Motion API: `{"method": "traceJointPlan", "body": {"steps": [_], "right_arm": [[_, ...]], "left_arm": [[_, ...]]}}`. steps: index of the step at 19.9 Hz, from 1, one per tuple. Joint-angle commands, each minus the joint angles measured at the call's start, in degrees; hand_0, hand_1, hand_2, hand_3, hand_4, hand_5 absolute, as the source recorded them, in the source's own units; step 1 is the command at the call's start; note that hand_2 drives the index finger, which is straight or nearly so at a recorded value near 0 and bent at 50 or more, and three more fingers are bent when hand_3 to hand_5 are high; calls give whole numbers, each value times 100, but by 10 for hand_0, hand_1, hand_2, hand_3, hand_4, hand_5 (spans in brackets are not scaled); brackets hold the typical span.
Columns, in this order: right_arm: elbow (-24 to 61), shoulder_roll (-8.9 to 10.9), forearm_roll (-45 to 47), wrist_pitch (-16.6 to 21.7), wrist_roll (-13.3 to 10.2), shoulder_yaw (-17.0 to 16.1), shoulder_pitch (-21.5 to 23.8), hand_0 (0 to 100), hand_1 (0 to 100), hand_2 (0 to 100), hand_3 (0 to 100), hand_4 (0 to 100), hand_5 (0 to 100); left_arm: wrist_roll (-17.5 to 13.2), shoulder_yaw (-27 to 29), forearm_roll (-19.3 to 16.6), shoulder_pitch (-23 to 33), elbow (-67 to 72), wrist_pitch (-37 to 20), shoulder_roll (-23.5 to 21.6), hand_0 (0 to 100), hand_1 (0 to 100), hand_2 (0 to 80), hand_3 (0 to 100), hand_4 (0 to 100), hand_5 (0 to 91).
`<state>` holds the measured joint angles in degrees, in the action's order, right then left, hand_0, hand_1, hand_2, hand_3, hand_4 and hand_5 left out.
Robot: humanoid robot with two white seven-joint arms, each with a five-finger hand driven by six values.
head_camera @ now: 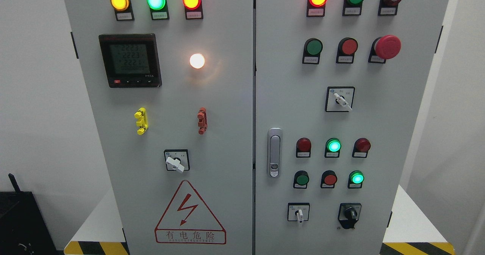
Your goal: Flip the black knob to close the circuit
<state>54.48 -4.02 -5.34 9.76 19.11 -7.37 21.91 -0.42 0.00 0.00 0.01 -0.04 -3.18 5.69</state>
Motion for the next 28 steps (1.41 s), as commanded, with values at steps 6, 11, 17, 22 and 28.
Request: {"method": "traceJointPlan", "body": {"steps": [6, 11, 17, 22, 28], "right_arm": [[6470, -126, -1928, 491, -1039, -96, -20, 0, 217, 532, 746, 661, 524], [6487, -82, -4920, 483, -1788, -458, -432, 0, 343, 717, 887, 690, 655], [6505, 85, -7163, -631, -1167, -423, -1223, 0, 252, 851, 1000, 679, 748], [6444, 94, -7762, -967, -751, -195, -1637, 0, 131, 870, 1000, 679, 758], [6206, 68, -7974, -1064, -698, -80, -1963, 0, 29, 883, 1000, 679, 760]], "left_arm": [[-2, 62, 44, 193, -190, 1, 2, 0, 0, 0, 49, 27, 0], [-2, 62, 53, 193, -190, 1, 2, 0, 0, 0, 50, 26, 0], [-2, 62, 44, 193, -190, 1, -7, 0, 0, 0, 49, 26, 0], [-2, 62, 44, 193, -190, 1, 2, 0, 0, 0, 49, 27, 0], [-2, 62, 44, 193, -190, 1, 2, 0, 0, 0, 48, 26, 0]]}}
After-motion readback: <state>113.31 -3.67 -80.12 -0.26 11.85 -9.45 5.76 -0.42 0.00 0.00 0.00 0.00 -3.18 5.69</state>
